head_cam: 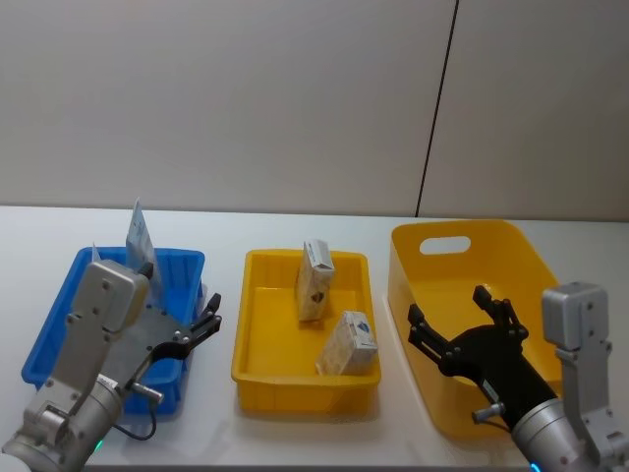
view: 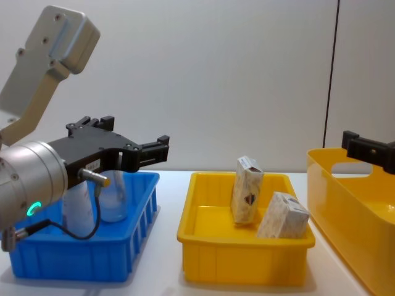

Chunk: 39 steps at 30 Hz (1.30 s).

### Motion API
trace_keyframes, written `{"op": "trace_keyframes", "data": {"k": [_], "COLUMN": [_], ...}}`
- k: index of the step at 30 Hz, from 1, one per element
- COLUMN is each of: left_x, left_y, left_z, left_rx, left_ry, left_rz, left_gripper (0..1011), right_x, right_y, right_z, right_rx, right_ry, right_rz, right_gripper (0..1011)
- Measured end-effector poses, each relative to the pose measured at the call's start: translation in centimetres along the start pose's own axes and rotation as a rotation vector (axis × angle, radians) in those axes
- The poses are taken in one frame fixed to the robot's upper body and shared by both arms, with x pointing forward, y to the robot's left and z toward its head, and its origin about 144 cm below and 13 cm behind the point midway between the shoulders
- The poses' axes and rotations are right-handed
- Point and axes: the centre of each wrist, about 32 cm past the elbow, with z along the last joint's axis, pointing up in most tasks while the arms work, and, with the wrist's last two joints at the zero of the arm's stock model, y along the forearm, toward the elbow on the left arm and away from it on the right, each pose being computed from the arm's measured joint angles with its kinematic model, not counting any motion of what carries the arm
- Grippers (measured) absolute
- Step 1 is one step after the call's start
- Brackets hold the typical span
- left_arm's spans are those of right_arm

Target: Bimanual collaborative sorting of washing and personal care products

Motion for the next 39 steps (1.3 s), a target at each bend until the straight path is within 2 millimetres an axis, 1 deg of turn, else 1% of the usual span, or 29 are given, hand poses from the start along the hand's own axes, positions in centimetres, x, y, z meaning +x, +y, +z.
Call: {"op": "trace_keyframes", "data": {"k": [39], "left_x": [0.00], "left_y": [0.00], "left_z": [0.00], "left_rx": [0.000], "left_ry": [0.000], "left_rz": [0.000], "left_gripper": [1001], "right_x": [0.00], "right_y": [0.00], "right_z": [0.00], "right_rx": [0.000], "right_ry": [0.000], "right_rz": [0.000], "right_gripper": [1002]}}
